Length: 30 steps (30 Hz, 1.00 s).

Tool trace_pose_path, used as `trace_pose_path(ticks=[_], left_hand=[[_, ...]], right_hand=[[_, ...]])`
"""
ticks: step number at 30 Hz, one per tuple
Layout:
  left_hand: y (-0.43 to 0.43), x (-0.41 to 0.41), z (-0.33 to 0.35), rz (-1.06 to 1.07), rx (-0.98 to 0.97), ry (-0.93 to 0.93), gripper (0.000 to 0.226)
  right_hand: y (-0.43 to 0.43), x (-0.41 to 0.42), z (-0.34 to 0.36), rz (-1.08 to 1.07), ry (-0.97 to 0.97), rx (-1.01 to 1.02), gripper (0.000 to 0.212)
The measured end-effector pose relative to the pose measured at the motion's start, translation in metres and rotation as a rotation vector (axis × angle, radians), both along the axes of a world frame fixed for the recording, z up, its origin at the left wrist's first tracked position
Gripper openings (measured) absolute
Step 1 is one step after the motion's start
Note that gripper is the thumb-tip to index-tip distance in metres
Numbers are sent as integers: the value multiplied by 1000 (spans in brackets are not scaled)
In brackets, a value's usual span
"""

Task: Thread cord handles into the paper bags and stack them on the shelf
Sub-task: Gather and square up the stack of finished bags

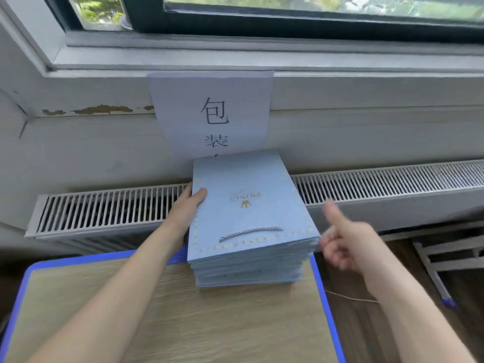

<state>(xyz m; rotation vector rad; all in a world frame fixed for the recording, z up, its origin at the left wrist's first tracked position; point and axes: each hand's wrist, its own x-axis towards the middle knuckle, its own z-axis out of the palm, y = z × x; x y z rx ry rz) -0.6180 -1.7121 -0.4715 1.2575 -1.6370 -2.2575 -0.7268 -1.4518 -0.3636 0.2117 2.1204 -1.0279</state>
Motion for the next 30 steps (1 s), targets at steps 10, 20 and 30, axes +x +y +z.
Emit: trace_pose_path(ticks=[10, 20, 30], left_hand=[[4, 6, -5, -63, 211, -177, 80], [62, 61, 34, 173, 131, -75, 33], [178, 216, 40, 514, 226, -367, 38]], right_hand=[[-28, -32, -62, 220, -329, -199, 64], [-14, -14, -52, 192, -454, -324, 51], [-69, 37, -60, 982, -475, -25, 46]])
